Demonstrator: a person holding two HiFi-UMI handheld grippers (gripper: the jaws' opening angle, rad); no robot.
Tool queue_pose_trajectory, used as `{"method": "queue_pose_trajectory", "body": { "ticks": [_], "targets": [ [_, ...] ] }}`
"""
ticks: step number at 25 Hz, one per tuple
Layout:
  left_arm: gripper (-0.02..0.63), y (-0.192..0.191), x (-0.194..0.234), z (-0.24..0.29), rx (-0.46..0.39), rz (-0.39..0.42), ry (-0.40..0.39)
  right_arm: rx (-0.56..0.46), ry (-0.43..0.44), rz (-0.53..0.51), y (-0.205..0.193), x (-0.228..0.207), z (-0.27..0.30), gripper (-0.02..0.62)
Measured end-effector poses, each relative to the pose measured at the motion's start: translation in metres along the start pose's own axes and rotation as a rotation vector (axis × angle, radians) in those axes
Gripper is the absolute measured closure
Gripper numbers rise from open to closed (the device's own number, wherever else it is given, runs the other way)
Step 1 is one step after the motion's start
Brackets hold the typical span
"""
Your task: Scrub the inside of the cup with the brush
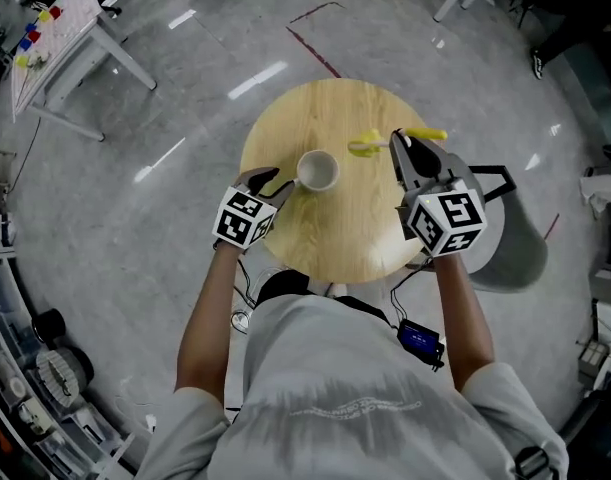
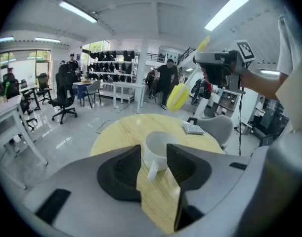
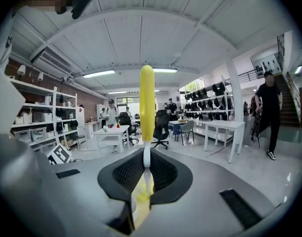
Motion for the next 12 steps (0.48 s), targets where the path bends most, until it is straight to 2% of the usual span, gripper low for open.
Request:
{"method": "queue_pose_trajectory", "body": {
  "ticks": [3, 7, 10, 12],
  "targets": [
    [0.434, 0.021, -0.013, -0.03, -0.088, 0.021, 0.09, -0.032, -0.02, -0.022, 0.017, -0.012, -0.028, 0.541],
    [0.5, 0.058, -0.037, -0.069, -0.228, 0.055, 0.202, -0.048, -0.03, -0.093, 0.036, -0.021, -0.065, 0.541],
    [0.538, 0.087, -0.06, -0.095, -0.325, 0.07, 0.247, -0.024, -0.017, -0.149, 0.045, -0.023, -0.089, 0.541],
    [0.575, 0.104, -0.078, -0.107, -0.362, 0.088, 0.262, -0.018, -0.01, -0.178, 0.048, -0.025, -0.102, 0.541]
  ]
}}
Point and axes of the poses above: the fingertips, and each gripper's own axes: z forward along the fingers, x to its left, y out of its top, the point moved 5 cm from there along -z, backward along the fingers, and after that the axes turned 11 degrees about -z, right-handed, at the moved point
